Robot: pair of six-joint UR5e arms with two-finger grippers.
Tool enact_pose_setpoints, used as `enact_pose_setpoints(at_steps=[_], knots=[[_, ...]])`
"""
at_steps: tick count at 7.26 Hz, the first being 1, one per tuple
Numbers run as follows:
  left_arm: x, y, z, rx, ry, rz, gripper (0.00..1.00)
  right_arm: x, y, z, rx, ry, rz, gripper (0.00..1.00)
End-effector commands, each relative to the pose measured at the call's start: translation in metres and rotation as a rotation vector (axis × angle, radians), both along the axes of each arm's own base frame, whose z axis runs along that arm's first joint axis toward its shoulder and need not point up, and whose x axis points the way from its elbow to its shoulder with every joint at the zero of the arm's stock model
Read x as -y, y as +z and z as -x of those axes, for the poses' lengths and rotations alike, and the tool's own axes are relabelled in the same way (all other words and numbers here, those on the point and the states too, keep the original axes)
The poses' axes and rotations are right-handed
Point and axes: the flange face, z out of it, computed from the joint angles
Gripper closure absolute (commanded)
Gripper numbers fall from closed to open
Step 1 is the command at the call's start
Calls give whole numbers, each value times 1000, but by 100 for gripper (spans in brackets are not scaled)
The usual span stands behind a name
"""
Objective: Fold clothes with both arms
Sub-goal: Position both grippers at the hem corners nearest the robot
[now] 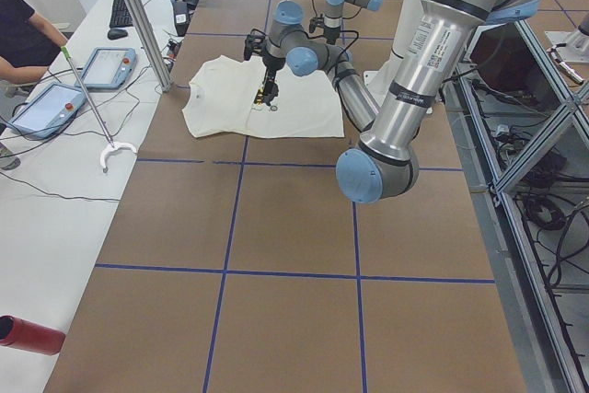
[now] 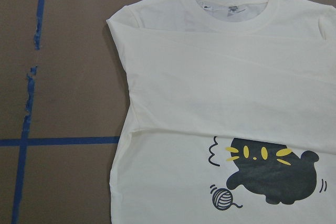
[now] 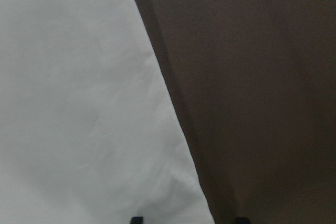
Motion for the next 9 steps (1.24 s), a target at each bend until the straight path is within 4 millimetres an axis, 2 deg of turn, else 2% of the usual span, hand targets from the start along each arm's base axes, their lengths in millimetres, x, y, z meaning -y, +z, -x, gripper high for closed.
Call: enact_pose_setpoints(at_steps=[1, 4, 5, 6, 7, 8, 9], knots=[[0, 0, 0, 0, -1, -1, 0, -1, -2, -1, 5, -2, 4, 100], [0, 1, 0, 0, 1, 2, 0, -1, -7, -3, 15, -1, -1, 100], [-12, 8, -14, 4, 24, 23, 0, -1, -17, -4, 34, 14, -10, 100], [-43, 27, -46, -15, 7, 167, 0, -3, -34, -10, 70, 26, -9, 100], [-82, 27, -84, -36, -22, 245, 0, -4, -47, -21, 100, 23, -15, 100], [-123, 37, -102, -29, -15, 288, 0, -5, -58, -30, 125, 25, -27, 100], [-141, 56, -102, 1, -2, 307, 2, -2, -65, -36, 139, 34, -34, 100]])
